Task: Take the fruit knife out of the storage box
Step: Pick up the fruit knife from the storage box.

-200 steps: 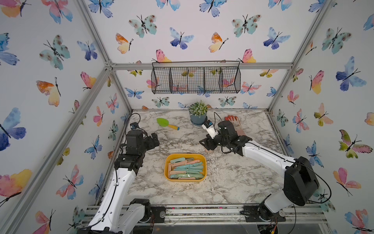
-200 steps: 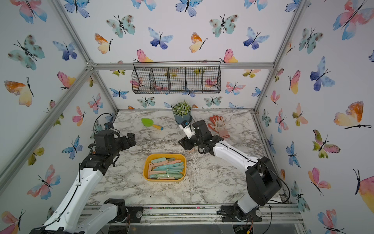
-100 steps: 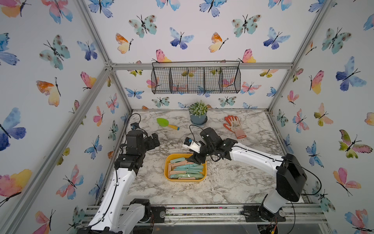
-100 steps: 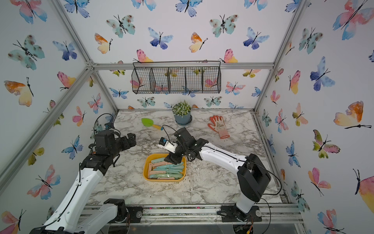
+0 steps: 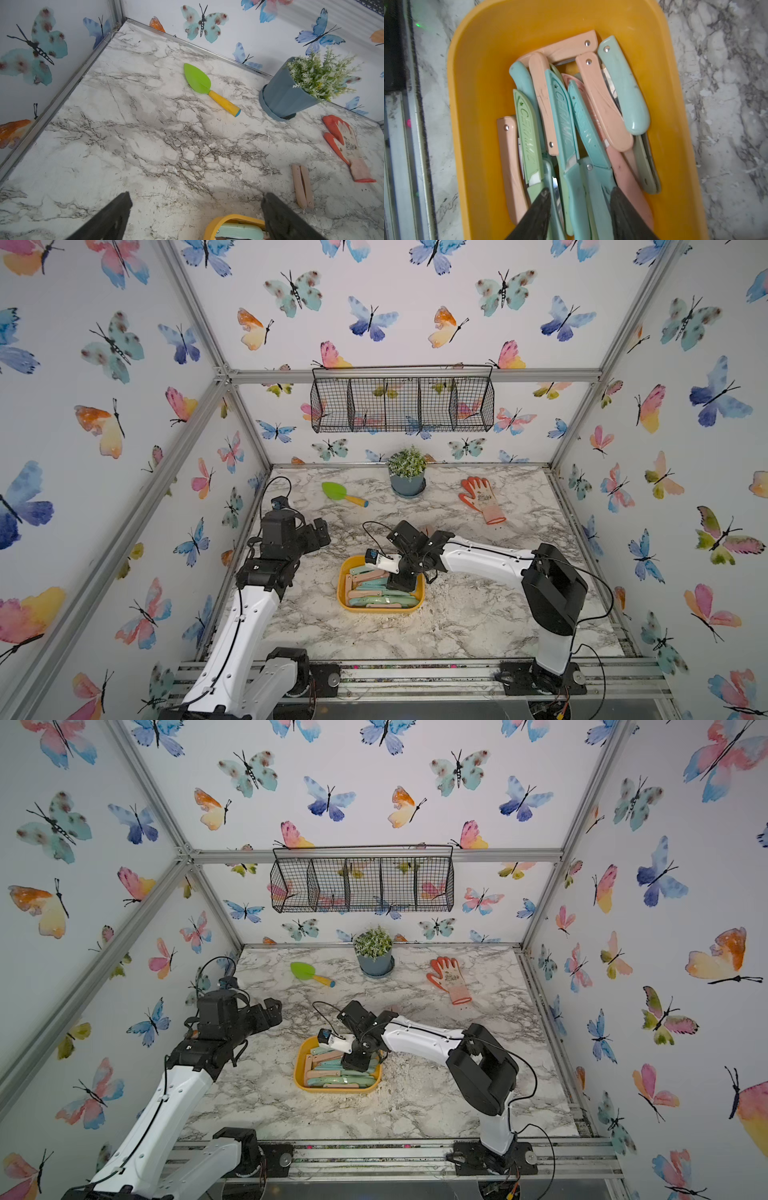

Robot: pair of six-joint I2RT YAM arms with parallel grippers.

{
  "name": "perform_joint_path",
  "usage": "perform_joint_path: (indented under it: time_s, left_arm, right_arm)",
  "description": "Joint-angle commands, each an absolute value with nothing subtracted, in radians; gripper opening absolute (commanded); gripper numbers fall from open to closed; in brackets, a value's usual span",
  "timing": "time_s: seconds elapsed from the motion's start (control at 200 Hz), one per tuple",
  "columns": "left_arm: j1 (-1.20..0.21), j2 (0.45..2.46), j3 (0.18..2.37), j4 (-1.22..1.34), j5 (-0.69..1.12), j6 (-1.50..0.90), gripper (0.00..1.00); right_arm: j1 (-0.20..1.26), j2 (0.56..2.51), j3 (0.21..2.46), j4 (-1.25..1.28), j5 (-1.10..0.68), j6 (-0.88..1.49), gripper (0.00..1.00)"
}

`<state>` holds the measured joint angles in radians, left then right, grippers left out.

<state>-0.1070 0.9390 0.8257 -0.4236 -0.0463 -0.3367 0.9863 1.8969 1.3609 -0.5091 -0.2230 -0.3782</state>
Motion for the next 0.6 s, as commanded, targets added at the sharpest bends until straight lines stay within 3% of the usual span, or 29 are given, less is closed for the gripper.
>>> perform_joint_path:
  time_s: [0.0, 0.596]
  left_arm:
    - [-0.11, 0.921, 0.821, -0.433, -0.046, -0.324, 0.98]
    - [-0.11, 0.945, 0.83, -0.426, -0.047, -0.314, 0.98]
  right_arm:
    - [0.998, 1.933, 1.396, -0.57, -0.179, -0.382, 0.47]
    - [1.011, 2.035, 1.448, -0.632, -0.132, -0.369, 0.42]
